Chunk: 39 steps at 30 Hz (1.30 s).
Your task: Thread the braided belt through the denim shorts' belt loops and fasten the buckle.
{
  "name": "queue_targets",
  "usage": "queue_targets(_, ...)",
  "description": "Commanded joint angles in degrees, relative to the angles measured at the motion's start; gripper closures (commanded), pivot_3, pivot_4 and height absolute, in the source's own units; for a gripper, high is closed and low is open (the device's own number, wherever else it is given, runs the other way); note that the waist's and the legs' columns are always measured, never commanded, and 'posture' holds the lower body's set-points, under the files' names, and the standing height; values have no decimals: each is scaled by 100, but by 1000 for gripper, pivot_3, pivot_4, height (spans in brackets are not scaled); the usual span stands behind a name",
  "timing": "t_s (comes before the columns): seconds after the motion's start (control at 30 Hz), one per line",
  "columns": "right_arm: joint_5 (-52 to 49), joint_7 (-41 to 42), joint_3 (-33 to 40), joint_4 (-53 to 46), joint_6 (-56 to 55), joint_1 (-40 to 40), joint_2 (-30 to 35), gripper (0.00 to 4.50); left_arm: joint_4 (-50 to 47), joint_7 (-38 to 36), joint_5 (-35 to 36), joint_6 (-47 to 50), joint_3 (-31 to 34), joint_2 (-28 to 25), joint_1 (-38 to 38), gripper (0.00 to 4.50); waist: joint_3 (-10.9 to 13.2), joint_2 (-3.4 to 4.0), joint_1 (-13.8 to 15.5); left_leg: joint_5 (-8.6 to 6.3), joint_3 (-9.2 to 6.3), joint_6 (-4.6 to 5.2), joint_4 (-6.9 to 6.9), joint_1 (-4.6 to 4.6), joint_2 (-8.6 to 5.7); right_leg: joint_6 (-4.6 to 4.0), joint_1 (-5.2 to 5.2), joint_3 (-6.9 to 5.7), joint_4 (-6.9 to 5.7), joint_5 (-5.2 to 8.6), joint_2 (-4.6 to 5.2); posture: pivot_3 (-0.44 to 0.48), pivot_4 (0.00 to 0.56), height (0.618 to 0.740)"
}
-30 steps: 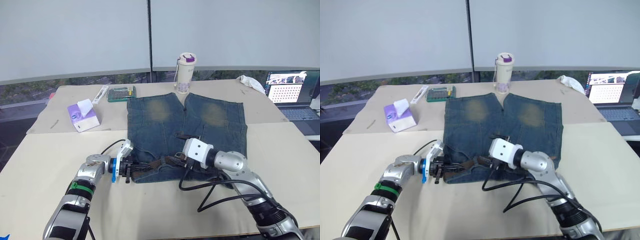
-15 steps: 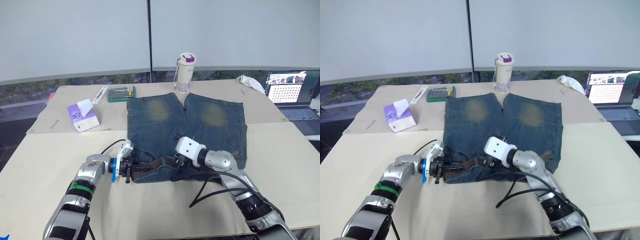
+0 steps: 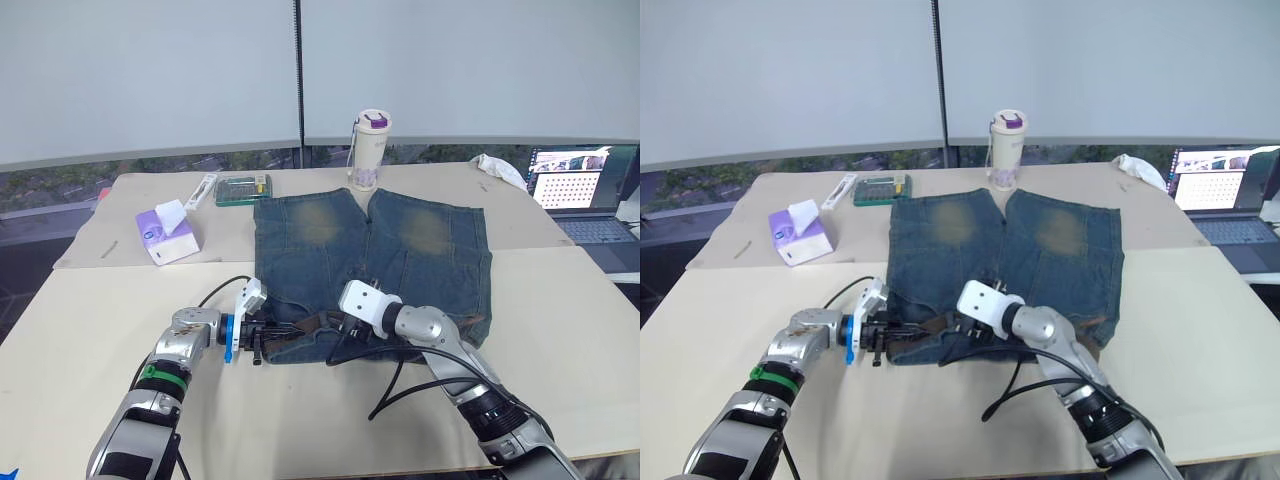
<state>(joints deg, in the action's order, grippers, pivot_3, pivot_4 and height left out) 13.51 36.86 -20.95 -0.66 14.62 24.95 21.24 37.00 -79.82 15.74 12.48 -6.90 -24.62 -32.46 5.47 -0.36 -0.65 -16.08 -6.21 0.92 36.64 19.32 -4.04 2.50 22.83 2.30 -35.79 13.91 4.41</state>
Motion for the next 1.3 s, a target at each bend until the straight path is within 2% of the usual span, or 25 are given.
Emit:
queue_targets(0.03,-466,464,194,-219,283,-103,98,285,207,112,-159,-210,61,-78,-94,4500,0,0,0,0,0,0,0,0,0,0,-1,0,2,0,0,0,150,740)
queue_targets(0.2,-1193,1030,453,-496,191,-190,227,285,369,118,-206,-380,38,-71,-149,4500,0,0,-9,-2,0,3,0,2,-1,1,-1,0,2,0,1,0,150,740)
queue_targets(0.53,-1498,376,940,-349,-164,-102,-256,285,388,56,-185,-388,2,-33,-111,4500,0,0,0,-2,0,3,-2,4,-1,1,7,1,-2,0,2,0,150,740)
queue_targets(0.8,-1296,-30,827,-102,-86,-144,-331,285,420,21,-205,-426,-20,-29,-120,4500,0,0,-3,-2,0,3,-3,4,-1,1,9,2,-2,0,2,0,150,740)
queue_targets(1.07,-814,-179,399,171,-130,-168,-262,285,437,51,-179,-481,23,-15,-121,4500,0,1,-6,-2,1,3,-3,4,-1,1,9,1,-3,0,1,0,150,740)
queue_targets(1.3,-395,-654,283,551,218,-118,-421,285,477,80,-144,-602,100,-25,-110,4500,-7,-1,-15,-2,1,3,-3,-1,1,1,6,1,-4,0,-1,0,150,740)
